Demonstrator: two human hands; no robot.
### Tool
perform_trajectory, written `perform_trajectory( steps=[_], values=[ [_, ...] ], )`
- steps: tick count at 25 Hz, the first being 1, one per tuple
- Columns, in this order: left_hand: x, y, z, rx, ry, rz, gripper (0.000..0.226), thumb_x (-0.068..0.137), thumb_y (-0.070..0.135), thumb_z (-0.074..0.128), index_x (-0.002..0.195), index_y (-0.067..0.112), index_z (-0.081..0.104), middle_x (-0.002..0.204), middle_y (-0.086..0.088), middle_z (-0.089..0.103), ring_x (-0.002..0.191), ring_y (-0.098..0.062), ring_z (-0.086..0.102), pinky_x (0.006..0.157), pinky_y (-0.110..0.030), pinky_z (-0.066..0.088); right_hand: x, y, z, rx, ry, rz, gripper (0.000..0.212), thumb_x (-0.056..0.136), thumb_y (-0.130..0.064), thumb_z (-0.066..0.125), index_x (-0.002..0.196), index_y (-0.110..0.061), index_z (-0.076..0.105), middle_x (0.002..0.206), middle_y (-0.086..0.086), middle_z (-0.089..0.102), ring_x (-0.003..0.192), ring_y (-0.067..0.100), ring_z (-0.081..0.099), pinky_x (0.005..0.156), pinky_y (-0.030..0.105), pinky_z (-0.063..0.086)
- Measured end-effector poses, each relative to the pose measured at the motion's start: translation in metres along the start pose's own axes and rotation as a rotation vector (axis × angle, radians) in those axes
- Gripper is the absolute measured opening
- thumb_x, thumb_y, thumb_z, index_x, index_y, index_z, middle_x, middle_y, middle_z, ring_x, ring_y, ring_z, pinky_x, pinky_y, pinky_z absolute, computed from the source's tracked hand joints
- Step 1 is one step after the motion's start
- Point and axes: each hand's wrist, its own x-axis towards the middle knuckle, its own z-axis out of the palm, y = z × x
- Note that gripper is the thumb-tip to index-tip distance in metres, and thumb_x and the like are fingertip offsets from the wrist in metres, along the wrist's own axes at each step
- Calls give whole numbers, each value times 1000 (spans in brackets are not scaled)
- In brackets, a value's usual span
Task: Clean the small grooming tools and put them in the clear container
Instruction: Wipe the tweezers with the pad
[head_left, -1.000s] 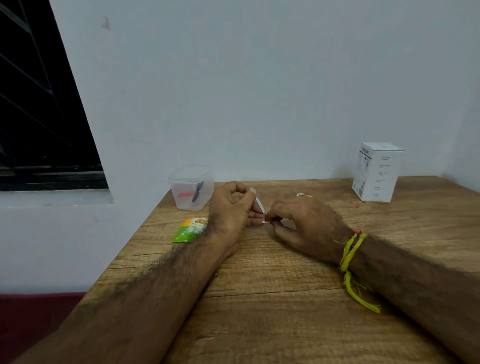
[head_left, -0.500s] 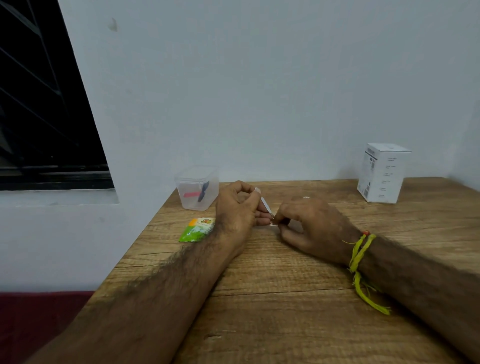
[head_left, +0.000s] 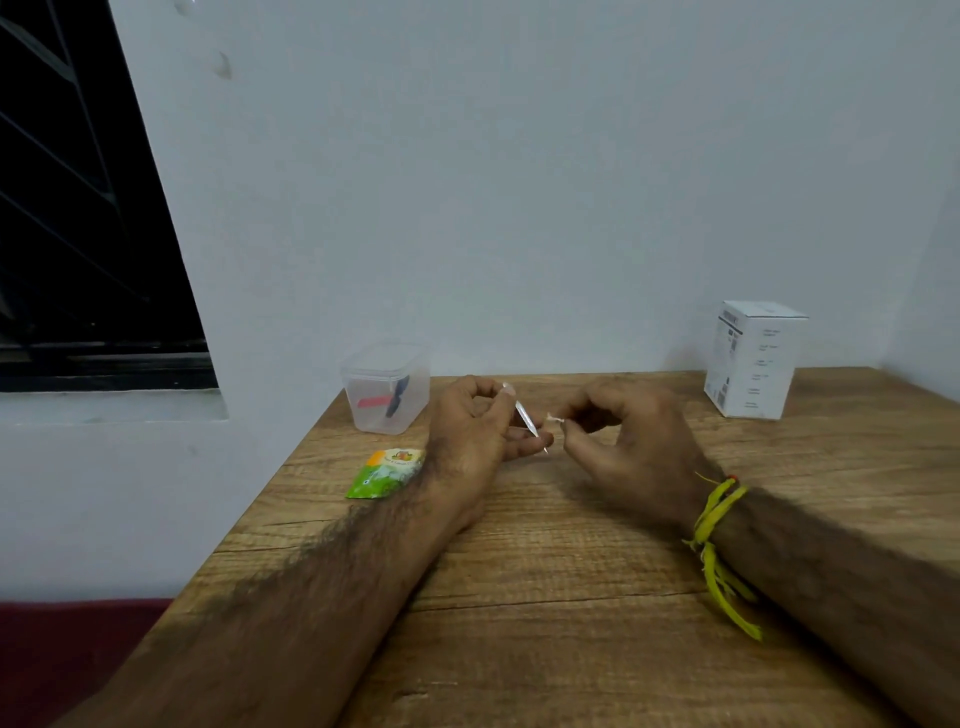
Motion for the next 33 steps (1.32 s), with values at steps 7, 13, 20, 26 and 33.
perform_trajectory(
  steps=[7, 13, 20, 26, 33],
  values=[
    [-9, -8, 12, 186, -142, 32, 13, 97, 11, 64, 109, 8, 67, 77, -7, 70, 62, -12, 65, 60, -23, 55, 2, 8, 1, 7, 137, 93, 2, 83, -13, 73, 84, -14, 73, 78, -6, 69, 73, 9, 66, 66, 35, 57],
    [-7, -12, 8, 152, -202, -5, 19, 100, 4, 57, 112, 1, 72, 83, -12, 72, 68, -17, 69, 62, -22, 57, 4, 8, 3, 16, 201, 104, 18, 83, -31, 62, 83, -16, 72, 79, -8, 69, 74, 5, 65, 68, 30, 56],
    [-9, -11, 9, 144, -241, 37, 16, 90, -4, 68, 104, 0, 75, 92, -21, 76, 79, -25, 74, 76, -28, 62, 4, 11, 4, -192, 89, -87, 12, 87, -22, 59, 88, -15, 69, 83, -5, 64, 77, 12, 60, 69, 39, 53],
    [-11, -11, 9, 109, -199, -2, 13, 84, -9, 72, 96, -6, 73, 87, -28, 74, 74, -28, 75, 71, -27, 63, 6, 14, 5, -317, 12, -192, 19, 91, -24, 50, 91, -16, 67, 89, -1, 65, 81, 21, 63, 68, 44, 53],
    [-11, -11, 9, 89, -166, -25, 14, 83, -10, 73, 97, -10, 72, 86, -26, 74, 70, -24, 74, 66, -24, 62, 5, 16, 7, -332, -19, -201, 20, 92, -23, 52, 94, -14, 70, 92, 0, 65, 80, 23, 63, 69, 44, 53]
  ],
)
